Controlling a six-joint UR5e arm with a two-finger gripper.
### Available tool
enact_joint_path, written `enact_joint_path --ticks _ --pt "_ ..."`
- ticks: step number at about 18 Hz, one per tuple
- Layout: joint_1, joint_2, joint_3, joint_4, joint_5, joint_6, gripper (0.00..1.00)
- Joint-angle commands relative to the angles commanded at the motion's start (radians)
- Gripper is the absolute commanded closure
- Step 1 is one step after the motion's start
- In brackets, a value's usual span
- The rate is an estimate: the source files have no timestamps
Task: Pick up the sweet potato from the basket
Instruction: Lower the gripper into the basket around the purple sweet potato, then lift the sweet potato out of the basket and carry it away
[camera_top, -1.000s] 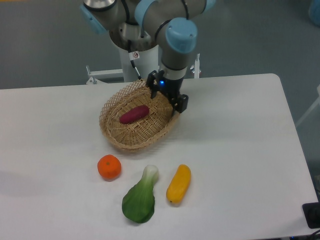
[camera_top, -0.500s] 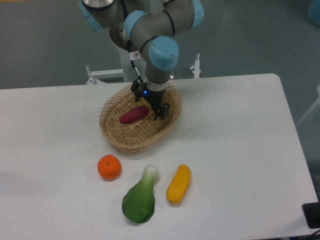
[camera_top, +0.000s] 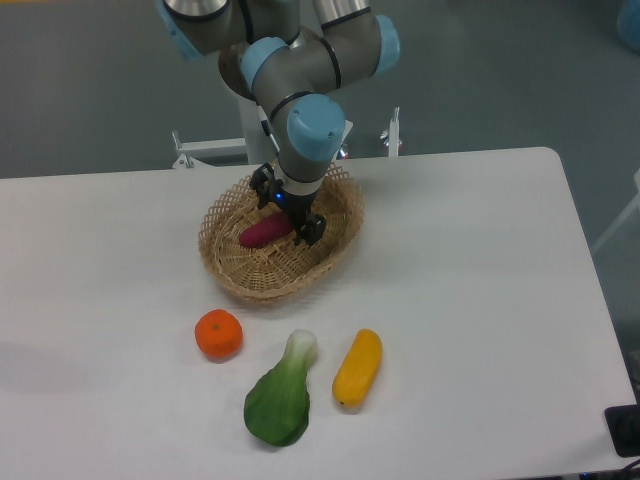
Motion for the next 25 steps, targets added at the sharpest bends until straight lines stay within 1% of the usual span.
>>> enact_joint_path --ticks 2,3,4,5,6,9,13,14,16,21,24,25 --pt "0.0 0.002 0.002 0.0 0.0 -0.027 0.64" --pt "0.0 0.002 0.005 0.0 0.0 -0.044 0.77" --pt "0.0 0.002 0.008 0.0 0.0 -0.052 0.83" --pt "0.0 0.003 0.011 0.002 0.0 -0.054 0.84" --pt "0.0 0.017 0.049 -0.018 0.003 -0.055 0.84" --pt "0.009 0.021 0.089 -0.041 0.003 -0.055 0.83" --pt "0.017 0.054 0.158 -0.113 0.009 -0.055 0.81" --pt "0.034 0.064 0.176 -0.135 0.011 -0.055 0.81" --pt "0.08 0.081 0.205 -0.158 0.012 -0.048 0.81" --pt "0.191 0.091 0.273 -0.15 0.014 -0.04 0.81" --pt "0.239 0.074 0.317 -0.146 0.02 -0.037 0.81" --pt "0.261 0.066 0.33 -0.146 0.038 -0.029 0.81"
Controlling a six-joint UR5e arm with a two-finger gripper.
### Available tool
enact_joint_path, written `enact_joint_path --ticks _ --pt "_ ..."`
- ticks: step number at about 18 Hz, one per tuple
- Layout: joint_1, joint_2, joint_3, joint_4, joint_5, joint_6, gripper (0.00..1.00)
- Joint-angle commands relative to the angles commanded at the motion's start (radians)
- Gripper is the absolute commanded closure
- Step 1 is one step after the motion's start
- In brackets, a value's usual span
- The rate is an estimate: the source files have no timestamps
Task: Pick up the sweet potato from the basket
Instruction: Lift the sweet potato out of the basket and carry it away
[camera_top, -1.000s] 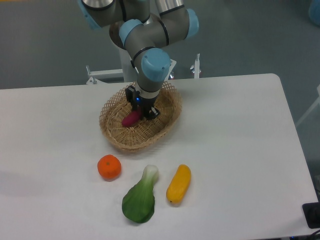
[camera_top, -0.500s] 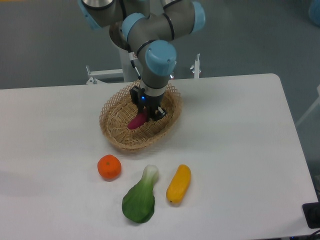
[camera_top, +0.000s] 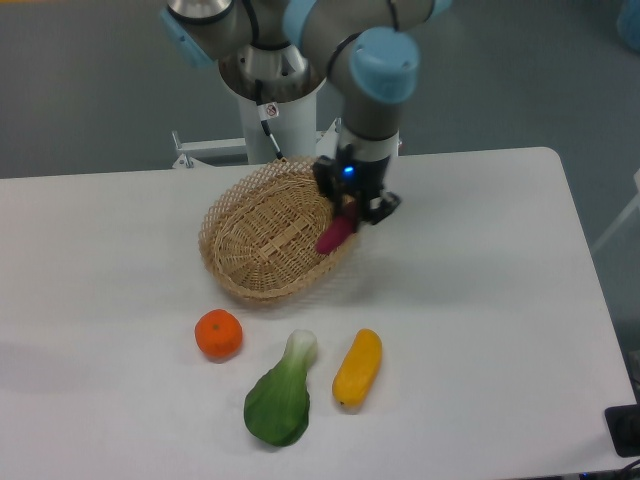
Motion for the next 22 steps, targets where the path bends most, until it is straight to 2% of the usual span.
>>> enact_joint_path --ticks 5,7,9,12,17,22 --pt "0.121 -0.029 0.038 -0.003 0.008 0.158 0.81" --pt "0.157 -0.058 0.067 -0.003 0.011 0.198 0.81" --pt "0.169 -0.084 0.094 -0.002 0.012 0.219 0.8" --pt "0.189 -0.115 0.114 -0.002 0.058 0.334 0.8" --pt "0.2 -0.169 0.19 -0.018 0.1 0.383 0.8" --pt "0.203 -0.183 0.201 -0.028 0.124 0.405 0.8"
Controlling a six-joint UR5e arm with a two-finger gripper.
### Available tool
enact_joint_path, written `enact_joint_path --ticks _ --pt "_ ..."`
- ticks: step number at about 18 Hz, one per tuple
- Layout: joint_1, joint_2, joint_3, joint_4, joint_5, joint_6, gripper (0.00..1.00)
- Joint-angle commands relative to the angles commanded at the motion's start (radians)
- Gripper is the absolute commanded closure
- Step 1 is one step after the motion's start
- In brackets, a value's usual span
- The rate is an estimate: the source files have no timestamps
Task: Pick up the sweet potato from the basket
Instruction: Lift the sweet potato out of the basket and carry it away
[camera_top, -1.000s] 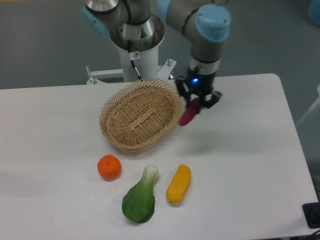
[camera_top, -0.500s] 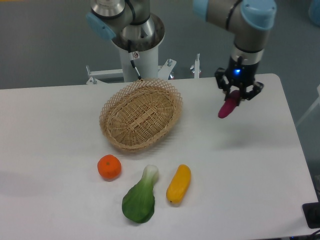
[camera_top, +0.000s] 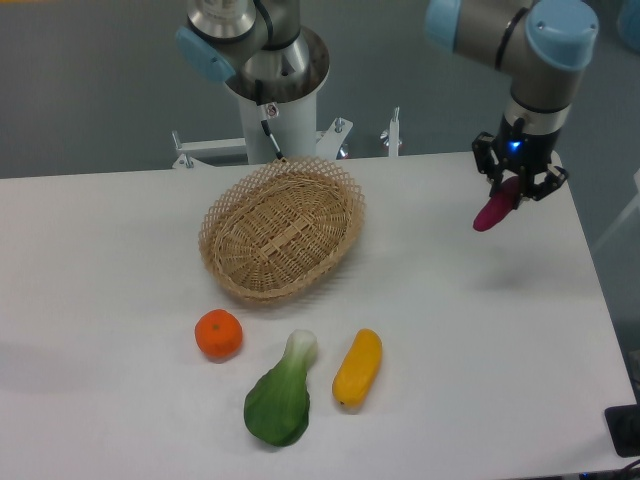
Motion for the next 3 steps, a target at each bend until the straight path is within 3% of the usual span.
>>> enact_joint_path --ticks 3 --pt "-0.002 0.0 -0.002 0.003 0.005 -0.002 0.8"
